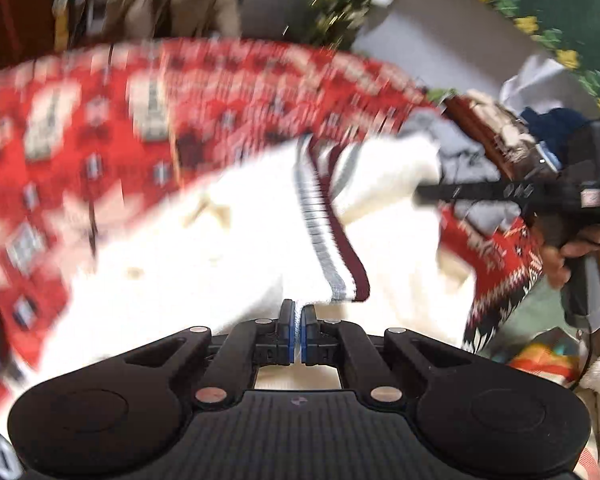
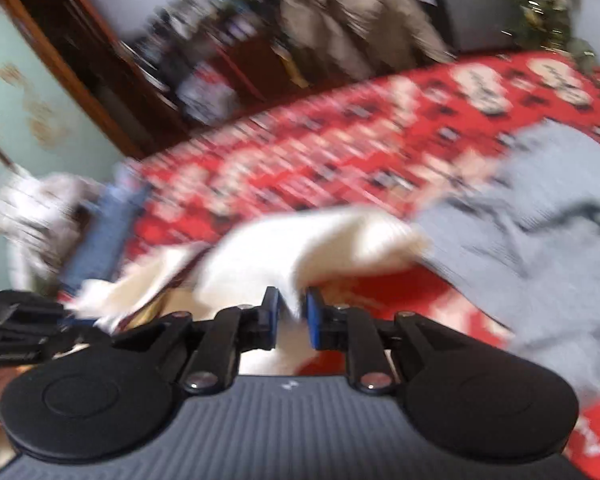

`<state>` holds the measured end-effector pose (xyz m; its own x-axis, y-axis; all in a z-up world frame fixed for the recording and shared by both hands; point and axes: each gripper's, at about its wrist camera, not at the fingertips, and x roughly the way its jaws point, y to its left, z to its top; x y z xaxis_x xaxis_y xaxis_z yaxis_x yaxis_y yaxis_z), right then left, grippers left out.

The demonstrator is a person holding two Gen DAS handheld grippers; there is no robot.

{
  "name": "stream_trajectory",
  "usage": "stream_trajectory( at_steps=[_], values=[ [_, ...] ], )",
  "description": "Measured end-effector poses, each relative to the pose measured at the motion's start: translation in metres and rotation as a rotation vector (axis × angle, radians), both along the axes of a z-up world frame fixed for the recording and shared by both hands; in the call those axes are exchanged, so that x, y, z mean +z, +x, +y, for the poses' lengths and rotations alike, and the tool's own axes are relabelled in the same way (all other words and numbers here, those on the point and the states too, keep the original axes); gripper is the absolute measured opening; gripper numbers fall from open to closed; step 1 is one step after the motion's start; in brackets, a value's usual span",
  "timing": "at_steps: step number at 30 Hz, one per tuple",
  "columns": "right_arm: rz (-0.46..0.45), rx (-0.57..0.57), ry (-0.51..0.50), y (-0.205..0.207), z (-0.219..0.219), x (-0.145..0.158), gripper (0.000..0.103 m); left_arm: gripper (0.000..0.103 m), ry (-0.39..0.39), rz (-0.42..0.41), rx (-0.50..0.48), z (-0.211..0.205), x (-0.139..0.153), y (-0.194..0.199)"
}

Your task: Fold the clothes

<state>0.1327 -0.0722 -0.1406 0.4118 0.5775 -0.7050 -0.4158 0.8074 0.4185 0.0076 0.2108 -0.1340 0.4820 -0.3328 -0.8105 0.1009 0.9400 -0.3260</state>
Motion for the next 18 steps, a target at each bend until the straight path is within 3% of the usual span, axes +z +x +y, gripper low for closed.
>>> stream_trajectory(
  at_steps=[2, 4, 6, 8, 12, 16, 18],
  values=[
    [0.021, -0.046, 0.019, 0.005, -0.011, -0.006, 0.031, 0.003, -0.006, 0.016, 0.001, 0.0, -0.007, -0.001],
    [0.029, -0.091, 0.073, 0.01, -0.021, -0.005, 0.039, 0.006, -0.029, -0.007, -0.006, 0.003, 0.005, -0.001],
    [0.032, -0.126, 0.137, 0.013, -0.03, -0.005, 0.049, 0.014, -0.059, -0.036, -0.006, 0.008, 0.018, -0.002],
    [0.034, -0.147, 0.203, 0.016, -0.04, -0.004, 0.052, 0.028, -0.084, -0.071, 0.007, 0.017, 0.032, -0.006],
    [0.04, -0.216, 0.338, 0.018, -0.061, -0.005, 0.065, 0.031, -0.097, -0.131, 0.05, 0.037, 0.054, -0.009],
    [0.063, -0.322, 0.36, 0.023, -0.065, -0.009, 0.065, 0.035, -0.146, -0.148, 0.147, 0.065, 0.057, 0.005],
    [0.082, -0.356, 0.344, 0.028, -0.061, -0.016, 0.066, 0.035, -0.182, -0.104, 0.165, 0.074, 0.043, 0.024]
  ],
)
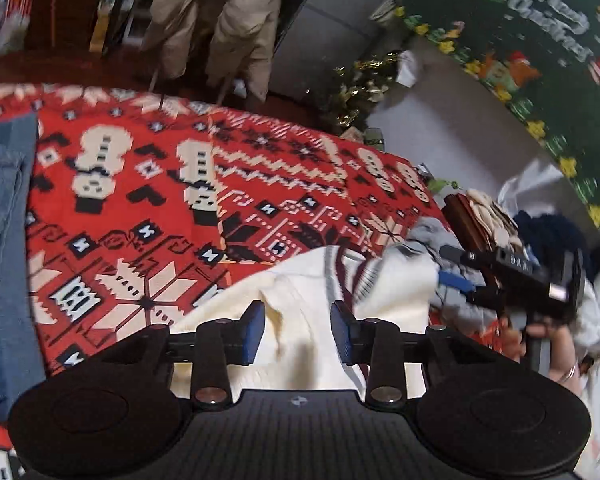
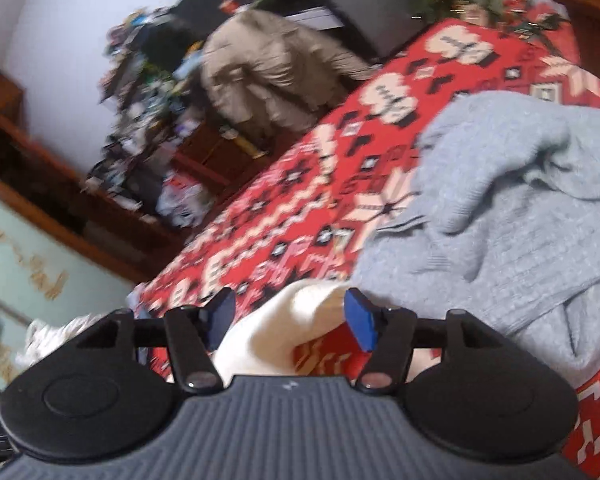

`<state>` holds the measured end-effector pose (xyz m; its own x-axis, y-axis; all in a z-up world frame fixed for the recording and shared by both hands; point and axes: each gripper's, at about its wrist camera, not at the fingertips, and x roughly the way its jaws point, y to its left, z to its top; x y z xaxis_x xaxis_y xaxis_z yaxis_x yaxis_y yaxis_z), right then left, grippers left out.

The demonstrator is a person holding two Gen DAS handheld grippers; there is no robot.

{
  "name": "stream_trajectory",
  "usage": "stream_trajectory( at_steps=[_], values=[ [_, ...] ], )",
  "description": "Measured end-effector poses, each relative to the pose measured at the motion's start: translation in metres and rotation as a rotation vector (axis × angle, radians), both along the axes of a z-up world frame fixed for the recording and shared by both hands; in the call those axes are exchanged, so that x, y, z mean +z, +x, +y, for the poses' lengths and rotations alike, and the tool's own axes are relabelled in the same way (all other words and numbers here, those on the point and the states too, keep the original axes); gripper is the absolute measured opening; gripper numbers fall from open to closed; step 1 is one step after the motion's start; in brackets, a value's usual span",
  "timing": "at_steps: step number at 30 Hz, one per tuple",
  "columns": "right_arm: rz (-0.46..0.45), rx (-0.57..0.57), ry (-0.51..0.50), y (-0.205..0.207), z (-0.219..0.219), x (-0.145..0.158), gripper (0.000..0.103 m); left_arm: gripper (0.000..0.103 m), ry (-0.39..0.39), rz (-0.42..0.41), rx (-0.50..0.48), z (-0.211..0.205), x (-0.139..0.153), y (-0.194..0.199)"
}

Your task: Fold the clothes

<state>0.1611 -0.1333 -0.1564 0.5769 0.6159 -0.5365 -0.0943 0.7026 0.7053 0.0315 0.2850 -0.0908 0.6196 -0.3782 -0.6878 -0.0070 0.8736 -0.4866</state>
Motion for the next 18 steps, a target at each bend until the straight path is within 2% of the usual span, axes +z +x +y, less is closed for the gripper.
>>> stream_trajectory(
  at_steps=[3, 5, 7, 8, 9, 10, 13, 18],
  values=[
    [0.043, -0.019, -0.011, 0.01, 0.008, -0.013, 0.066, 0.038, -0.055, 0.107, -0.012, 0.002, -0.029, 0.03],
    [0.066, -0.032, -0.017, 0.018, 0.014, -0.022, 0.066, 0.038, -0.128, 0.152, 0.0, 0.004, -0.049, 0.044],
    [0.067, -0.039, -0.012, 0.023, 0.019, -0.027, 0.055, 0.038, -0.174, 0.17, 0.03, 0.004, -0.061, 0.053],
    [0.062, -0.037, -0.012, 0.025, 0.023, -0.029, 0.039, 0.028, -0.176, 0.164, 0.04, 0.003, -0.062, 0.055],
    [0.051, -0.031, -0.02, 0.024, 0.026, -0.028, 0.023, 0.02, -0.154, 0.138, 0.037, 0.0, -0.06, 0.055],
    [0.016, -0.024, -0.043, 0.022, 0.03, -0.023, 0.02, 0.006, -0.131, 0.112, 0.034, -0.004, -0.057, 0.054],
    [-0.112, -0.013, -0.09, 0.012, 0.038, 0.0, 0.015, 0.006, 0.01, -0.026, 0.025, -0.015, -0.029, 0.041],
    [-0.353, -0.034, -0.077, -0.012, 0.041, 0.041, 0.014, 0.006, 0.08, -0.294, 0.168, 0.003, 0.031, 0.008]
  ],
)
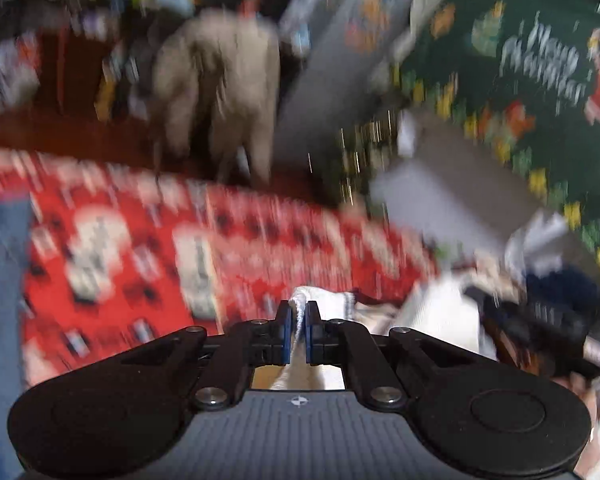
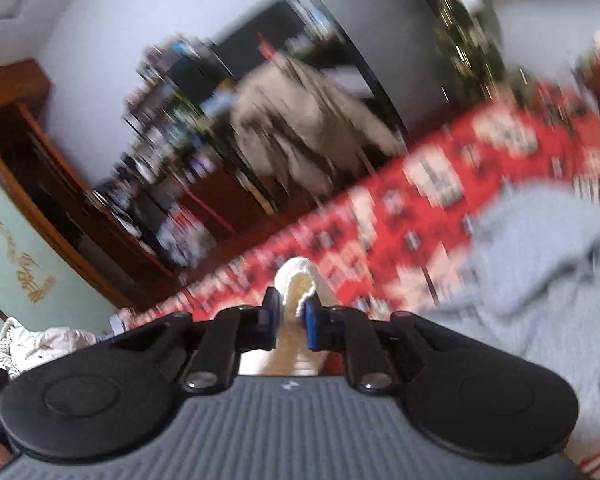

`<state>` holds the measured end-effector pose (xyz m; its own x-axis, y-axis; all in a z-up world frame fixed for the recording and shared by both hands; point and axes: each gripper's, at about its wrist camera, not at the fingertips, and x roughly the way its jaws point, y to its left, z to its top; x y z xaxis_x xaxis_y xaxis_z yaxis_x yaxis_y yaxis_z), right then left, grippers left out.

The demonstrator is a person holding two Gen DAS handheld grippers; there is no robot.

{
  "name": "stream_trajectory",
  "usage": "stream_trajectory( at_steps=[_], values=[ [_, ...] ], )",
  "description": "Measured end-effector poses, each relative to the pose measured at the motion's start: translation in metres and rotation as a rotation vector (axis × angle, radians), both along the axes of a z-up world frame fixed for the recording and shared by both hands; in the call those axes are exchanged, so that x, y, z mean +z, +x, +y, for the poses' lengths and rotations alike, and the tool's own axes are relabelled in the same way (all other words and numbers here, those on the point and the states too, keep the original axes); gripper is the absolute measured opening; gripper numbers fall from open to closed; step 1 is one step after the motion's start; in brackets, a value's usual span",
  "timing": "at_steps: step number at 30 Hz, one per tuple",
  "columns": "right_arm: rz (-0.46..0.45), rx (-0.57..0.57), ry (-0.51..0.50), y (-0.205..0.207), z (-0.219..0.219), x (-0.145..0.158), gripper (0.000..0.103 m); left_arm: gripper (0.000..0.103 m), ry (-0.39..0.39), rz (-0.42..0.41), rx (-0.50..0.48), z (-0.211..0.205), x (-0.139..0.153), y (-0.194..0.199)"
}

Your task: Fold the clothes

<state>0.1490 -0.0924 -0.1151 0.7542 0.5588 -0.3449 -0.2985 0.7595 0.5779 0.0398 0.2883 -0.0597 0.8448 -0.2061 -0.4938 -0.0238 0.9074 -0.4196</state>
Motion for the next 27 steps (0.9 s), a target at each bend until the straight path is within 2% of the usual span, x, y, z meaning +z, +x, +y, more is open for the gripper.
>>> stream_trajectory(
  at_steps=[2, 3, 5, 10, 13, 18, 22, 27],
  values=[
    [-0.076, -0.006, 0.007, -0.008, 0.0, 0.01, 0.014, 0.006, 0.029, -0.093, 0.067, 0.009, 0.019, -0.013],
    [-0.114, -0.009, 0.011, -0.012, -0.001, 0.014, 0.014, 0.006, 0.027, -0.107, 0.087, 0.015, 0.022, -0.017],
    [-0.127, -0.001, 0.026, -0.014, -0.002, 0.019, 0.014, 0.006, 0.025, -0.133, 0.125, 0.026, 0.027, -0.024],
    [-0.111, -0.012, -0.039, -0.013, 0.008, 0.017, 0.013, 0.006, 0.002, -0.092, 0.165, 0.039, 0.014, -0.019],
    [-0.12, -0.011, -0.054, -0.006, 0.015, 0.023, 0.012, 0.006, -0.04, -0.094, 0.163, 0.05, 0.016, -0.001],
    [-0.149, 0.01, -0.109, 0.039, 0.039, 0.051, 0.011, 0.006, -0.084, -0.132, 0.163, 0.073, 0.03, 0.051],
    [-0.179, 0.022, -0.109, 0.104, 0.063, 0.069, 0.01, 0.006, -0.078, -0.147, 0.211, 0.097, 0.025, 0.1],
    [-0.149, 0.03, -0.168, 0.192, 0.105, 0.056, 0.01, 0.006, -0.059, -0.059, 0.263, 0.129, -0.003, 0.157]
  ],
)
